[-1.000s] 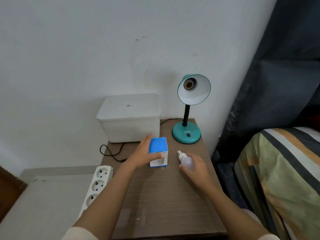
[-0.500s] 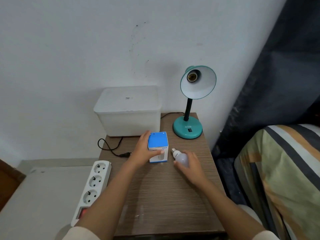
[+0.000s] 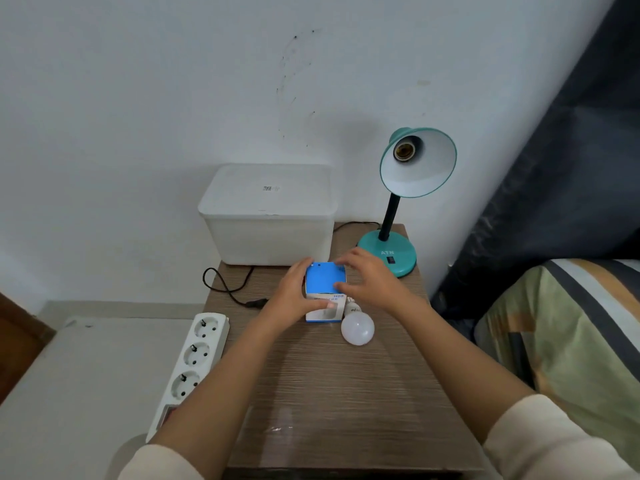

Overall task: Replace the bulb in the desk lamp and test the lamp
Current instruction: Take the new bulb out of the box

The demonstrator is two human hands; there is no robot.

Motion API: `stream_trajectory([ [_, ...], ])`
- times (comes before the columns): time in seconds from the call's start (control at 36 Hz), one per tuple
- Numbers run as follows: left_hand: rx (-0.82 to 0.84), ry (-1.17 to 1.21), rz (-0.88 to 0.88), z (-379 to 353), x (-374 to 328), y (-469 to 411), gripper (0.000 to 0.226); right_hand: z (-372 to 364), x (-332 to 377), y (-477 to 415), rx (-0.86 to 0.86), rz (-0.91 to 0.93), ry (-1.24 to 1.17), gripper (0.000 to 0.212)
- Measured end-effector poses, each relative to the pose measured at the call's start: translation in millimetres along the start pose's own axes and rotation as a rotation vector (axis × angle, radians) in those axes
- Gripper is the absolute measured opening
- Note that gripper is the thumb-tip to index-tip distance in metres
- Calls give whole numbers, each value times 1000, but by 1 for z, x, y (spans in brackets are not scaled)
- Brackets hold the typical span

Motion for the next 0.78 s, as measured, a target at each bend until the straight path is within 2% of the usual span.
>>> stream_trajectory([
  [0.19,24,5,7,3,1,-3,99,-12,0,-10,113,-15,91,58],
  [0.42,33,-28,-1,3,0,-4,98,-11,3,-15,175,-15,124,62],
  [0.64,35,-8,11,4,2,-4,98,-6,13,-9,84,48,203,58],
  [0.78,66,-31,14,3,2,-4,98,-5,21,0,44,126,250,48],
])
Point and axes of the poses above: each hand's wrist, its own y-axis away from the middle knuckle, its own z-axis out of the back of the hand, x = y × z, the point moved 10 cm from there along -y, towards the middle knuckle, and after that the axes turned 4 degrees about -z, right-handed, at the moved point
